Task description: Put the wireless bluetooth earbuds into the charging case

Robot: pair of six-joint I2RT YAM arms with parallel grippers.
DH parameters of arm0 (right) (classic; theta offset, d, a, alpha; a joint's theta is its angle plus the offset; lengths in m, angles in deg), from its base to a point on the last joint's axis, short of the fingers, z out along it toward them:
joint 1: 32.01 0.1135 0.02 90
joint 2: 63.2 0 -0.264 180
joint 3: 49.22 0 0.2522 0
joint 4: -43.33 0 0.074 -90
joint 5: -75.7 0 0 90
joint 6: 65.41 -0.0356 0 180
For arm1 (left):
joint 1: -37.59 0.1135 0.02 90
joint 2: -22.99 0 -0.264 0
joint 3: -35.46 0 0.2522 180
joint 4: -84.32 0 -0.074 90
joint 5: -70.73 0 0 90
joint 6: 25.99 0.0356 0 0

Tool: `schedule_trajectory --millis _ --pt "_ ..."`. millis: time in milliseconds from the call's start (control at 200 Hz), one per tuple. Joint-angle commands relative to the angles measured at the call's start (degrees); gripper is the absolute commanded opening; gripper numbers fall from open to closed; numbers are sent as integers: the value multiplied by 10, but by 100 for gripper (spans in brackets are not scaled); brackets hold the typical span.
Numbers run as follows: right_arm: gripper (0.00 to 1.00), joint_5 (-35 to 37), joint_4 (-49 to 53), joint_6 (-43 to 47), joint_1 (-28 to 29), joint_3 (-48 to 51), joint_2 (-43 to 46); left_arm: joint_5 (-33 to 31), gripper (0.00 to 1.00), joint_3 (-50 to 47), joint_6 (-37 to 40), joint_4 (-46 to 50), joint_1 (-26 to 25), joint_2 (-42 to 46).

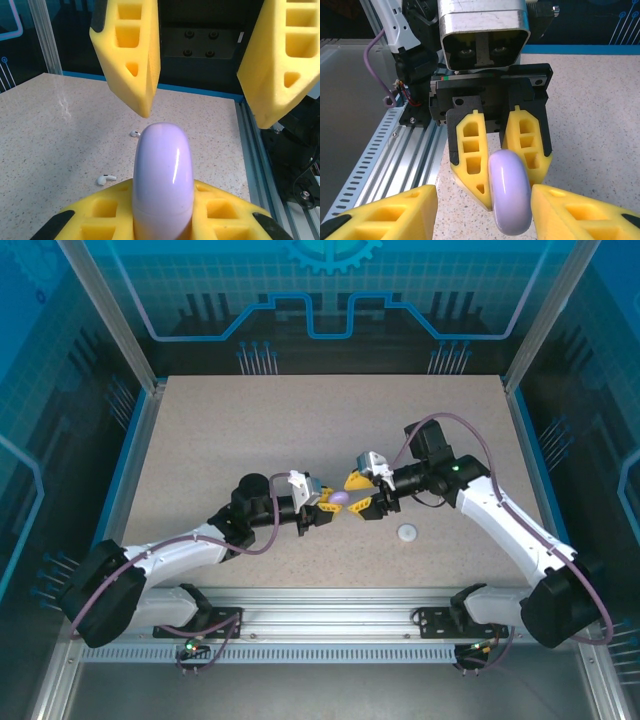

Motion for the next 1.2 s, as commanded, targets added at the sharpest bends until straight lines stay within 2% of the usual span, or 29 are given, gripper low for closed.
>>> schedule_trajectory --millis 0,730,975,1091,1196 --pt "53 -1 12 40 3 -8 -14 16 10 10 11 0 -3 19" --pt "38 -36 62 98 18 -65 -84 15 10 10 13 2 -4 25" --pt "29 -37 68 103 22 -68 -92 16 10 9 13 4 -4 29" --pt "21 -35 71 107 21 -69 -93 16 10 9 13 6 -5 31" --pt "20 -34 76 113 22 -73 -93 14 12 8 13 7 -5 33"
